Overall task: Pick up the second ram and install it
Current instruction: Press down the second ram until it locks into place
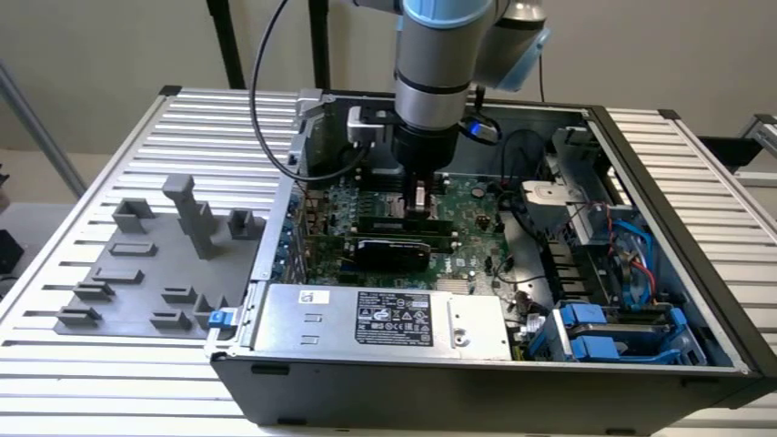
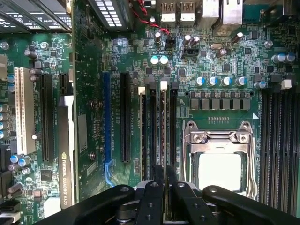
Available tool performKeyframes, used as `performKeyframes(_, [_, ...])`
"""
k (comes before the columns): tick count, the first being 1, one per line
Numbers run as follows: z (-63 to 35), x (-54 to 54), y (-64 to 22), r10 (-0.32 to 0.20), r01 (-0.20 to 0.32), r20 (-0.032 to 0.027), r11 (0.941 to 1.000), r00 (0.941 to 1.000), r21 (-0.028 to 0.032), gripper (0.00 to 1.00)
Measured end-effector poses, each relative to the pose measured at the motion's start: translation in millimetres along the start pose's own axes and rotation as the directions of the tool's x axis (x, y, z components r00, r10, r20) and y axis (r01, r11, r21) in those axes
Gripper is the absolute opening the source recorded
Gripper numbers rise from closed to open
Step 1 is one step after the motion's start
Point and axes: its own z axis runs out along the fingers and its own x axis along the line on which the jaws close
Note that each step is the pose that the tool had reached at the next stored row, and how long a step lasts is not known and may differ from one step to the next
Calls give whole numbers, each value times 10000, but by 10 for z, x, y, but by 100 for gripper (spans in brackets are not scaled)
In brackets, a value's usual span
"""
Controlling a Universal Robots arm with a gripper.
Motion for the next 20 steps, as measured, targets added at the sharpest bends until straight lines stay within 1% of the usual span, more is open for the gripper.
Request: performKeyframes(20, [53,-18,0,15,-15,0,10000,10000,0,0])
